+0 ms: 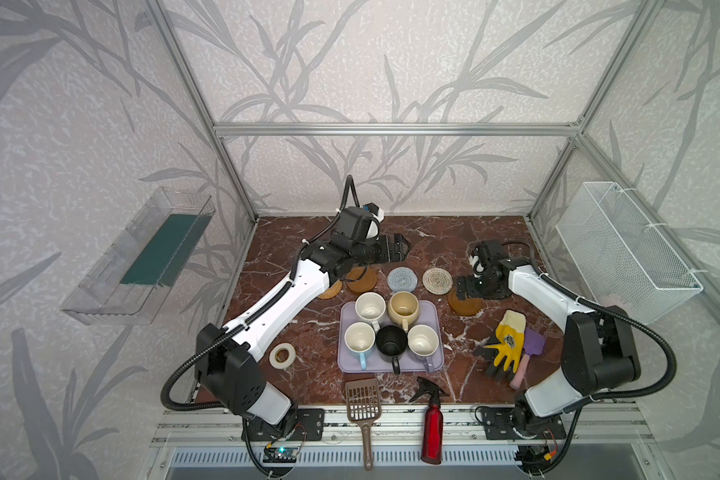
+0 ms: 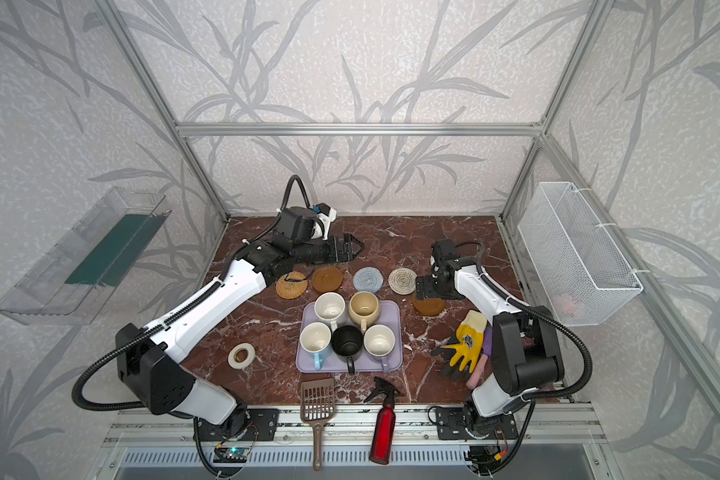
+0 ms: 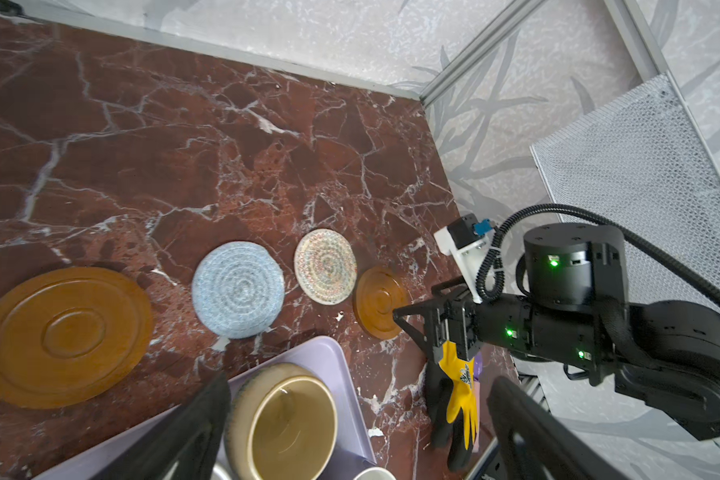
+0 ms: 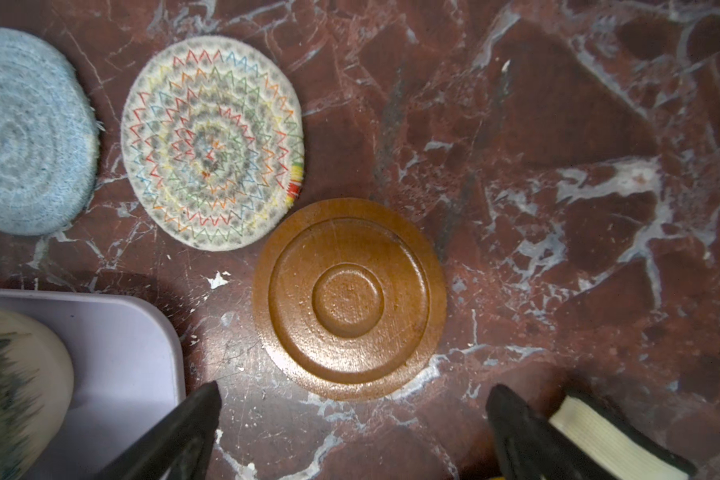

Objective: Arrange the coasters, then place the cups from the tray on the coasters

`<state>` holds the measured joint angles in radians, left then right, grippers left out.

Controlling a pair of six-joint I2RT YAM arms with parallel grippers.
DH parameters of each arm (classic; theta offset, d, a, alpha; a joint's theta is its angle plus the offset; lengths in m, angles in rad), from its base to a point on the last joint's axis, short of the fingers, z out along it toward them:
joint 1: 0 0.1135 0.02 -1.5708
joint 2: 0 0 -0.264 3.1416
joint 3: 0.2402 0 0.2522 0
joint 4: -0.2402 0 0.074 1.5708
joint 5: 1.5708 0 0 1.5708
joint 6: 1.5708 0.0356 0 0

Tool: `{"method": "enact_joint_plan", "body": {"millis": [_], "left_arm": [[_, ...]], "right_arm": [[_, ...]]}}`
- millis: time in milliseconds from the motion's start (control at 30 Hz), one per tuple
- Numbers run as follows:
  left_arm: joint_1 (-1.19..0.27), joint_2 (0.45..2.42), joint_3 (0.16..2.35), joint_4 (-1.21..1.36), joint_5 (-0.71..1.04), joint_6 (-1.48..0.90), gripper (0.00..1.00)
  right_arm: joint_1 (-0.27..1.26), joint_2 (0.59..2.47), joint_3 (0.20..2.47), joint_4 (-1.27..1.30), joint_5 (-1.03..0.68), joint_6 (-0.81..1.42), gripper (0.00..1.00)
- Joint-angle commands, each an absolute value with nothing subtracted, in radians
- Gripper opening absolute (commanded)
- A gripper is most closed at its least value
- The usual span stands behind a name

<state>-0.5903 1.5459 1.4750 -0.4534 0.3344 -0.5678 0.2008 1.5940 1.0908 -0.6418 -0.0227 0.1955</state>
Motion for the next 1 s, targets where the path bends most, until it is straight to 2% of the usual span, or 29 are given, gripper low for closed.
{"method": "enact_joint_plan", "body": {"millis": [0,200,367,600,967], "left_arm": [[-0.620,1.584,1.528,-0.530,0.349,-0.529,0.99],[-0.653,1.600,1.527,-0.531,0.339,-0.531,0.99],[-0.660,1.589,1.493,-0.502,0.364,-0.537,0.99],[-0.660,1.586,1.514,-0.585,0.298,-0.480,0.99],[-0.659,1.551,1.487,-0.568,0.291,-0.472,0.99]], "right_arm": [[0.183,1.632,1.109,-0.680,-0.009,0.189,0.95],[0.175,1.701,1.150,-0.709,0.027,0.169,0.80],[0.167,1.751,1.148,-0.708,0.051,0.163,0.73],[0.164,1.788,1.160,-0.724,0.088,0.156,0.64],[0.163,1.857,1.203,-0.737,0.115,0.159,0.59]]}}
